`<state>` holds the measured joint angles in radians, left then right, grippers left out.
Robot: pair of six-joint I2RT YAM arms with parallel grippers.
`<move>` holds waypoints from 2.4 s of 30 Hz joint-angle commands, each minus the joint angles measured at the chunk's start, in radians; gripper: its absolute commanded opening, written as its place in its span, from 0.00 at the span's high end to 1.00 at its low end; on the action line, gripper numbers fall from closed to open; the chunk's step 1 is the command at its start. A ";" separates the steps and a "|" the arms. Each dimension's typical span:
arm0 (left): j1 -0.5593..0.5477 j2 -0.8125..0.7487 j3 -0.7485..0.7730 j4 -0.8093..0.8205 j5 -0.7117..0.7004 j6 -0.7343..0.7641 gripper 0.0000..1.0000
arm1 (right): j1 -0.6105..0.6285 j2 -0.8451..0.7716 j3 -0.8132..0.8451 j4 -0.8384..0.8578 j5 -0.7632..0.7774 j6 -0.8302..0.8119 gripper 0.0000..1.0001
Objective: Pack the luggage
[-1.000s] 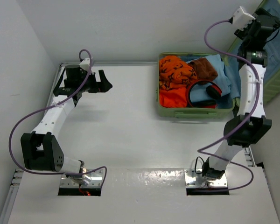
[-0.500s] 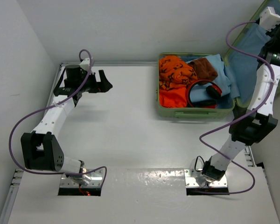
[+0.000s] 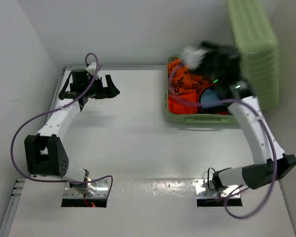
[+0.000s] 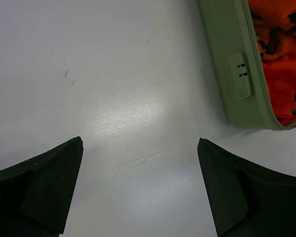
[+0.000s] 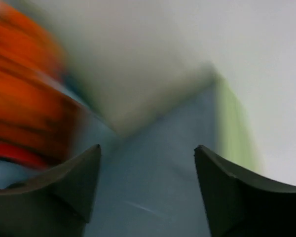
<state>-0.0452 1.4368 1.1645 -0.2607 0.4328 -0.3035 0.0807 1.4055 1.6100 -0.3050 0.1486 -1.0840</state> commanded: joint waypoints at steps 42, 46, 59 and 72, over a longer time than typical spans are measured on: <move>-0.284 0.386 -0.046 0.847 0.423 -0.460 0.29 | -0.642 -0.301 -0.465 -0.054 -0.225 0.906 0.65; -0.393 0.221 -0.036 0.530 0.399 0.041 0.30 | -0.722 -0.356 -0.533 -0.149 -0.389 0.912 0.63; -0.803 0.230 0.159 0.040 0.140 0.829 0.41 | -0.854 -0.438 -0.596 -0.410 -0.527 0.943 0.53; -0.917 0.605 0.382 0.168 0.067 1.074 0.45 | -1.047 -0.350 -0.426 -0.647 -0.903 0.952 0.53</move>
<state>-0.9627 2.0029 1.4860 -0.1745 0.5034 0.7078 -0.9546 1.0489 1.1248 -0.8913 -0.6106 -0.1307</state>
